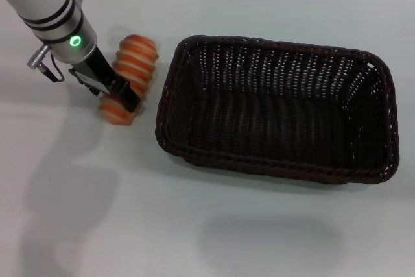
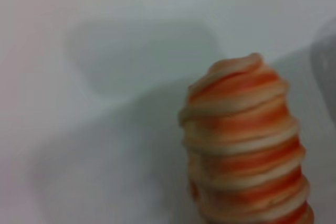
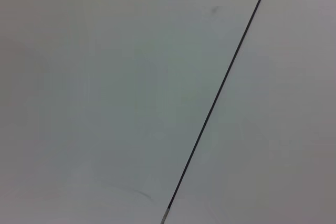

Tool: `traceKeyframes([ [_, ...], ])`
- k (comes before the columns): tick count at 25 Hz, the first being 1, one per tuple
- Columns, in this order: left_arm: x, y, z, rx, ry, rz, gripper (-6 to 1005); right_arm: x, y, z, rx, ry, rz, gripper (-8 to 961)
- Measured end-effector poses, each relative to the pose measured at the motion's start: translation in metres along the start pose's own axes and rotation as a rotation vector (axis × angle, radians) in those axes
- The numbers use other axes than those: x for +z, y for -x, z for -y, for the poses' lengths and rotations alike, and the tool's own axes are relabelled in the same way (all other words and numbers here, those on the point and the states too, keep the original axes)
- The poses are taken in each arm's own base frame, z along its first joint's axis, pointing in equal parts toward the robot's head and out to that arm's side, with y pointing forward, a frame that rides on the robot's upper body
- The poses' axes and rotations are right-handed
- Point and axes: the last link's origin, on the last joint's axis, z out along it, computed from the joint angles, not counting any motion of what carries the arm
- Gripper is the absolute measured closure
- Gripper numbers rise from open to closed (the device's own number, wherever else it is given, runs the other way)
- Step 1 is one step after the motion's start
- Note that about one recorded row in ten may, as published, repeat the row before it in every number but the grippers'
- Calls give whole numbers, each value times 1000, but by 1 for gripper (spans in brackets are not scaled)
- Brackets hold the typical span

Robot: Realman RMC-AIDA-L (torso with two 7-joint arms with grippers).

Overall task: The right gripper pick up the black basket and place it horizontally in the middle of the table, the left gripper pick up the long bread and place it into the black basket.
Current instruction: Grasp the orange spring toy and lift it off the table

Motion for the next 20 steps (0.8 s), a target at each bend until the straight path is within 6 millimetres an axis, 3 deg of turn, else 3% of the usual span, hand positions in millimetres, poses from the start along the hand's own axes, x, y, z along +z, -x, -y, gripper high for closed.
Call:
traceKeyframes([
  [8, -2, -2, -12, 39, 2, -15, 155, 2, 0, 0, 2, 2, 1, 560],
  [13, -12, -5, -10, 71, -47, -67, 316, 2, -1, 0, 3, 4, 0, 560],
  [20, -23, -8, -1, 68, -73, -105, 428, 0, -2, 0, 0, 4, -4, 560],
])
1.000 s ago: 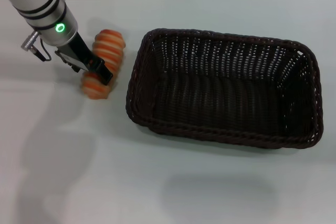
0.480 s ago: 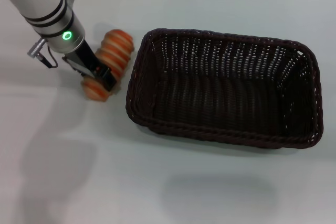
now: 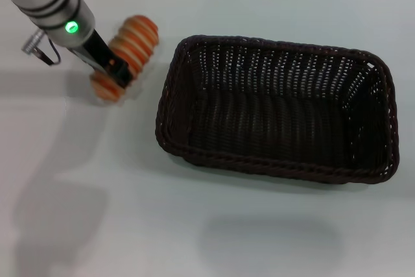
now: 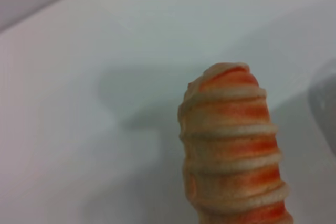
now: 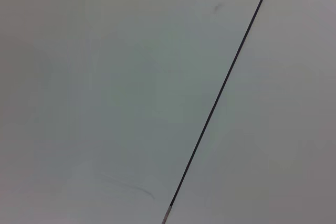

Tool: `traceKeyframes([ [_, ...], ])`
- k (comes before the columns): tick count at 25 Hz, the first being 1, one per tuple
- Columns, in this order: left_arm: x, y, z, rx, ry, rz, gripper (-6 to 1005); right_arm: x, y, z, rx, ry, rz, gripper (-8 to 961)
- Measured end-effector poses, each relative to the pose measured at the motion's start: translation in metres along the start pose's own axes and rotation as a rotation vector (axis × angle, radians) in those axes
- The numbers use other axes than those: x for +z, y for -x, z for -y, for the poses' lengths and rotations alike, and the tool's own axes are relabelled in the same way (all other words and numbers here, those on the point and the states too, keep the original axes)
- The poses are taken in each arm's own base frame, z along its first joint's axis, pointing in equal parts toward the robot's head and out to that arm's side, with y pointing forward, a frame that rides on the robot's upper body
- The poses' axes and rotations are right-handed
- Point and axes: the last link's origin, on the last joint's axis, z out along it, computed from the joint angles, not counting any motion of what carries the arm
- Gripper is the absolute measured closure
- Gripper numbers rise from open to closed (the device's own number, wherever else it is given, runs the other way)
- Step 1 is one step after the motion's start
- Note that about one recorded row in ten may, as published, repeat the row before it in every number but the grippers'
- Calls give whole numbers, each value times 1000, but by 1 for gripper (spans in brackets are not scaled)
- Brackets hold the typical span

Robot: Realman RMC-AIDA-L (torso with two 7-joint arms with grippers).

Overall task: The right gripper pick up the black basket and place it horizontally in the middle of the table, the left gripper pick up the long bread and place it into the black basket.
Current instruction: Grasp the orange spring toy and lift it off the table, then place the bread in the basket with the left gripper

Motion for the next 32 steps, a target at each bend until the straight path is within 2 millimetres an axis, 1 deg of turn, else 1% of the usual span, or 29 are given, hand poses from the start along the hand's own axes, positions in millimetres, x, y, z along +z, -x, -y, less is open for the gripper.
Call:
traceKeyframes([
  [2, -10, -2, 6, 3, -11, -17, 447, 0, 0, 0, -2, 0, 0, 560],
  [3, -24, -5, 10, 5, -25, -48, 457, 0, 1, 1, -6, -1, -1, 560],
  [4, -24, -5, 10, 5, -25, -48, 466, 0, 1, 1, -6, -1, -1, 560],
  [5, -37, -6, 12, 6, -33, -76, 475, 0, 1, 1, -8, -2, -1, 560],
  [6, -61, -8, 16, 3, -43, -123, 485, -1, 1, 1, -10, -3, -1, 560],
  [7, -61, -8, 16, 3, -43, -123, 494, -1, 2, 1, -11, -3, -1, 559],
  [8, -79, -7, 16, -5, -32, -153, 503, -1, 2, 1, -12, -4, 0, 559],
  [9, -79, -7, 16, -5, -32, -153, 508, -1, 2, 1, -12, -4, 0, 559],
  [12, -97, -2, 10, -5, 7, -187, 524, 0, 3, 2, -12, -5, 2, 559],
  [13, -104, 5, 0, 5, 52, -209, 530, 1, 3, 2, -12, -6, 4, 559],
  [14, -104, 5, 0, 5, 52, -209, 535, 1, 3, 2, -12, -6, 4, 559],
  [19, -106, 23, -24, 21, 141, -225, 568, 4, 6, 1, -13, -3, 13, 559],
  [24, -100, 34, -48, 40, 218, -213, 610, 8, 9, 0, -15, 3, 24, 559],
  [27, -94, 33, -68, 81, 247, -198, 637, 10, 10, -1, -14, 8, 30, 559],
  [28, -93, 31, -83, 118, 257, -188, 646, 11, 11, -1, -13, 11, 32, 559],
  [29, -93, 31, -83, 118, 257, -188, 652, 11, 11, -1, -13, 11, 32, 559],
  [30, -93, 28, -97, 155, 272, -180, 658, 11, 11, -2, -14, 12, 33, 559],
  [31, -93, 28, -97, 155, 272, -180, 664, 12, 11, -2, -13, 13, 33, 559],
  [32, -93, 26, -104, 177, 280, -179, 670, 12, 11, -2, -13, 14, 33, 559],
])
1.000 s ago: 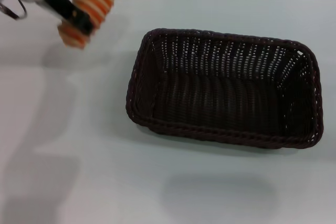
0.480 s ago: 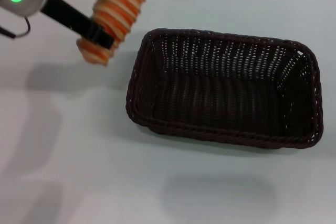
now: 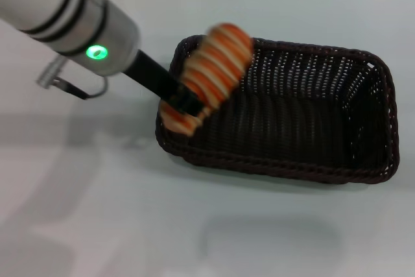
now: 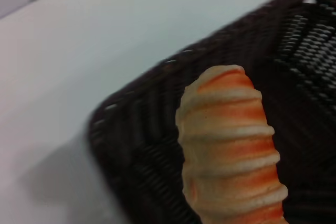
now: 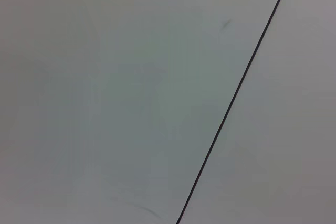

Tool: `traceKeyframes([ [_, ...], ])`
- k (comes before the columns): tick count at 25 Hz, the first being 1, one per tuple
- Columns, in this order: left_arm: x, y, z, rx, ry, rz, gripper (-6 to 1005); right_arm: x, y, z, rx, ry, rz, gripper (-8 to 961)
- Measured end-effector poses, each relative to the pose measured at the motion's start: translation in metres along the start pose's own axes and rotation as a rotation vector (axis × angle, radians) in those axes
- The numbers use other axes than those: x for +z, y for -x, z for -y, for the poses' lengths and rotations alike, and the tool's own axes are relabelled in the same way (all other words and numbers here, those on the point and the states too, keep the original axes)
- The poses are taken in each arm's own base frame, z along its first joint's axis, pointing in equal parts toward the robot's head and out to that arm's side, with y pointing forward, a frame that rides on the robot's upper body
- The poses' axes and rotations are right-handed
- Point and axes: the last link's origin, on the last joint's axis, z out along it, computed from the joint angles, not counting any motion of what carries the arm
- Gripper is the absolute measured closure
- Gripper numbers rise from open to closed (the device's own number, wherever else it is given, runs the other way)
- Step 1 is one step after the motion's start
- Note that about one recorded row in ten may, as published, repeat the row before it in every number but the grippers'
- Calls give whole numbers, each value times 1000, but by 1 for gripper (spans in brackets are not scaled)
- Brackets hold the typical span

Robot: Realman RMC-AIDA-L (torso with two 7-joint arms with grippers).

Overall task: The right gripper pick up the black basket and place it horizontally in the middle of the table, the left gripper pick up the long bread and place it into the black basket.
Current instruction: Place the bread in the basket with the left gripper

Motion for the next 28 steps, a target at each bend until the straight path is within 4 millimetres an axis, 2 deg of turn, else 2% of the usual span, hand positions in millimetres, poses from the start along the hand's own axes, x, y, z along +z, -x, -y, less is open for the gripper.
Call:
traceKeyframes([
  [5, 9, -15, -19, 66, 20, 2, 675, 1, -3, -2, 5, 5, -7, 560],
  [12, 17, -21, -25, 92, 37, 14, 690, 5, -5, -5, -2, 18, -12, 560],
  [13, 27, -28, -31, 116, 47, 37, 694, 6, -5, -5, -1, 19, -13, 560],
  [19, 28, -30, -31, 122, 48, 42, 703, 9, -7, -6, -8, 25, -16, 561],
  [21, 30, -38, -34, 131, 60, 41, 703, 11, -7, -7, -10, 29, -17, 561],
  [28, 32, -44, -34, 128, 64, 37, 633, 16, -8, -7, -27, 35, -27, 561],
])
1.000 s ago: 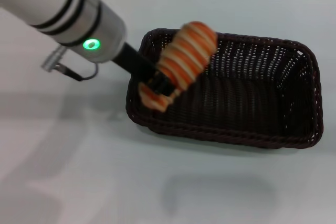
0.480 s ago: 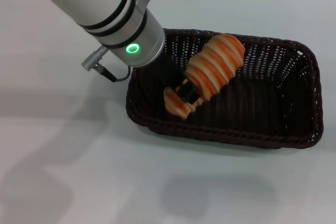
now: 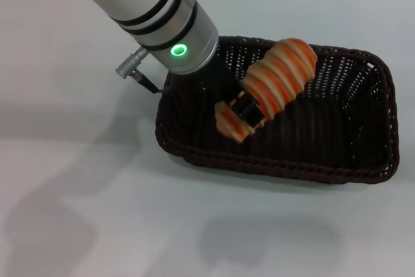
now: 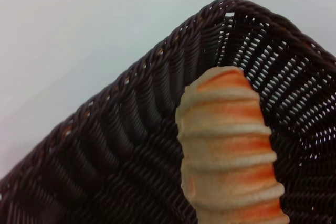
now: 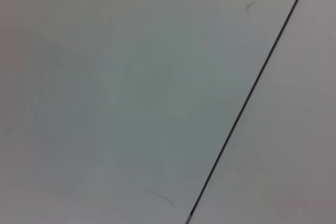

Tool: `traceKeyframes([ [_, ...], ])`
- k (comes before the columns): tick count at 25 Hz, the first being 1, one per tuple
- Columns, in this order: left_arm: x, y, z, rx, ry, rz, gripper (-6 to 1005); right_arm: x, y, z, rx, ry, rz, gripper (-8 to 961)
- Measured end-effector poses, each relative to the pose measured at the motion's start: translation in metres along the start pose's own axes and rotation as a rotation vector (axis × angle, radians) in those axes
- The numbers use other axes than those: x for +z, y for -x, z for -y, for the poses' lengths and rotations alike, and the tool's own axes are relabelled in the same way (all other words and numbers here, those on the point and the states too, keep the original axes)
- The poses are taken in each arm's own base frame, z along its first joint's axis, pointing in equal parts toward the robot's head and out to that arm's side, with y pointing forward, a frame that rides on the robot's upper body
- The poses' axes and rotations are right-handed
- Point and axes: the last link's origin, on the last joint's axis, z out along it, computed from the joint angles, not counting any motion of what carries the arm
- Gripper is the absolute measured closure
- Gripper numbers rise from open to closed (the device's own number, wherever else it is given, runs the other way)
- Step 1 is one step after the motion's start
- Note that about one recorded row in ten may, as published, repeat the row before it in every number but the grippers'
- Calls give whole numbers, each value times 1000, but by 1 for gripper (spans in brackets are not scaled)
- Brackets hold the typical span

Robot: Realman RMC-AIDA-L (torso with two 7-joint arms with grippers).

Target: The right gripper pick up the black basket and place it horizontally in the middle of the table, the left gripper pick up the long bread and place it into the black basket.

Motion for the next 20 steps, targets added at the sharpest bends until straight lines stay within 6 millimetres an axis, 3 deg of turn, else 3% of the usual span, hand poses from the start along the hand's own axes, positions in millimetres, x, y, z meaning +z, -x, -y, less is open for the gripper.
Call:
traceKeyframes([
  [3, 2, -8, -1, 18, -4, -7, 603, 0, 0, 0, -4, 0, -3, 561],
  [9, 0, -15, 0, 30, -28, -18, 312, -1, -2, 0, -3, -2, -9, 560],
  [14, -10, -20, 8, 26, -125, -54, 186, -1, -5, 1, 3, -5, -16, 560],
  [18, -60, -34, 35, 8, -433, -295, 152, 0, -5, 1, 7, -4, -14, 560],
  [19, -60, -34, 35, 8, -433, -295, 149, 0, -5, 1, 7, -4, -14, 560],
  [20, -75, -36, 44, -4, -498, -394, 146, 1, -5, 0, 9, -3, -14, 559],
])
